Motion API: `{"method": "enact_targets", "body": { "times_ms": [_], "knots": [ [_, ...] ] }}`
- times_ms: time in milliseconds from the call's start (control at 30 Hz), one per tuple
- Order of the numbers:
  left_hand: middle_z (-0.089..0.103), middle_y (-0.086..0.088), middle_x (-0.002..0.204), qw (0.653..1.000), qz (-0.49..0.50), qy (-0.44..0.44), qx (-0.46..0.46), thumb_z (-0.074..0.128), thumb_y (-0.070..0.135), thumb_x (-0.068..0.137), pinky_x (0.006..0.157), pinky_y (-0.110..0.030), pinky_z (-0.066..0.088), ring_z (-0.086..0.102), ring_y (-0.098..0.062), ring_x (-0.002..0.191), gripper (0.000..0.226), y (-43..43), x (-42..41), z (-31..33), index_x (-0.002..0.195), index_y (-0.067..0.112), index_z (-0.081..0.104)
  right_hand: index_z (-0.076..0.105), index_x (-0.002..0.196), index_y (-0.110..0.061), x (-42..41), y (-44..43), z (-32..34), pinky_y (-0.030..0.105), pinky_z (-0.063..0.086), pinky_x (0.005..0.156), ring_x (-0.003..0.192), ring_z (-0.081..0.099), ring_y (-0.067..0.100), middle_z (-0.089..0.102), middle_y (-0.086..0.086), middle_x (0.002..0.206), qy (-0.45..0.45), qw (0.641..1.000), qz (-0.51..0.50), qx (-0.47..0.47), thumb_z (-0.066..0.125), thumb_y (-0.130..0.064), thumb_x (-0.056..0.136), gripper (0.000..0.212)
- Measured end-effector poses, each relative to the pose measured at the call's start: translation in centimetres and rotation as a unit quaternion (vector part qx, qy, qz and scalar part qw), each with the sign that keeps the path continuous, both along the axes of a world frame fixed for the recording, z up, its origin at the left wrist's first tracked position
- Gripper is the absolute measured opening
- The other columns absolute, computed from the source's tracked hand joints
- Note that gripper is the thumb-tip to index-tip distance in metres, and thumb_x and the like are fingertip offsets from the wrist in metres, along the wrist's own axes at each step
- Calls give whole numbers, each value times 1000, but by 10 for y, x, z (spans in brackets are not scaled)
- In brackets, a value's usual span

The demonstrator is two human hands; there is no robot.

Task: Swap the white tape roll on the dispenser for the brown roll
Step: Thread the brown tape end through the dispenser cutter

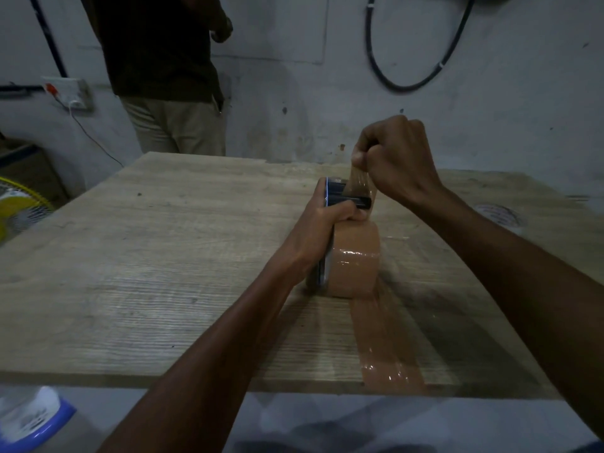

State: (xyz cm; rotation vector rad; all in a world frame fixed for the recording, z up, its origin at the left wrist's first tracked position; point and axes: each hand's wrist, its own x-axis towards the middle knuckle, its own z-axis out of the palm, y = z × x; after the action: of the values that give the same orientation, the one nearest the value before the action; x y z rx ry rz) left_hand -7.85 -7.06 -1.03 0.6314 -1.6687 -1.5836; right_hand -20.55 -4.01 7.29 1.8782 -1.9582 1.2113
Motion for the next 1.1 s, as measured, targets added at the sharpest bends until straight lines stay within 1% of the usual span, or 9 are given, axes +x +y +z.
{"method": "enact_targets", "body": {
  "times_ms": [133,300,400,567,667,767,900,967,1100],
  "knots": [
    [62,-25,121,1000,2,0,-11,63,29,76,92,-67,51,63,-50,107,44,-1,-1,-3,118,23,50,71,68,-10,-1,-3,4,43,59,71,72,66,18,69,4,73,35,999,4,-6,61,-7,78,15],
    [60,-29,121,1000,-8,-1,-11,64,30,77,91,-71,49,61,-54,107,45,-2,0,-4,119,23,49,74,76,-3,-1,-7,9,23,51,65,68,62,13,69,7,76,73,997,6,1,64,-4,82,12],
    [61,-28,121,1000,-10,2,-15,67,36,72,92,-69,49,62,-52,107,47,-1,0,-4,115,27,50,75,75,-3,1,-9,10,33,57,70,71,65,16,73,11,78,79,997,14,-2,65,-4,80,11],
    [60,-31,120,999,-20,4,-26,67,44,66,92,-70,50,62,-53,104,53,-1,0,-5,114,28,50,75,74,0,4,-12,13,33,56,64,66,64,18,73,13,75,109,994,20,1,66,-4,79,11],
    [61,-25,119,999,-17,-1,-36,67,43,67,90,-59,55,65,-43,100,55,-3,-1,-7,117,27,50,75,75,1,3,-13,15,23,50,59,60,59,11,72,11,74,104,994,24,5,66,-3,79,11],
    [61,-16,117,999,-10,-10,-47,64,36,74,83,-44,56,65,-26,94,58,-4,-2,-6,126,19,47,76,75,0,7,-16,15,24,49,60,62,61,13,72,10,73,107,994,26,0,66,-4,79,11],
    [61,-10,113,999,-11,-15,-39,64,38,76,76,-36,54,66,-19,89,60,-4,-1,-7,129,19,45,76,80,-2,7,-14,19,14,40,58,59,55,3,69,6,74,112,993,40,10,69,-6,81,9],
    [63,-9,109,999,-8,-10,-30,66,40,75,74,-36,54,67,-18,85,60,-4,-2,-7,128,19,47,76,82,-3,4,-8,23,16,44,60,60,55,0,69,5,75,114,992,48,21,70,-8,82,9],
    [63,-9,105,1000,-16,4,-20,67,38,76,71,-35,55,66,-17,80,56,-5,-2,-7,125,16,50,78,81,-6,2,4,28,38,57,69,65,63,12,72,4,74,124,991,49,29,70,-12,80,9]
  ]
}}
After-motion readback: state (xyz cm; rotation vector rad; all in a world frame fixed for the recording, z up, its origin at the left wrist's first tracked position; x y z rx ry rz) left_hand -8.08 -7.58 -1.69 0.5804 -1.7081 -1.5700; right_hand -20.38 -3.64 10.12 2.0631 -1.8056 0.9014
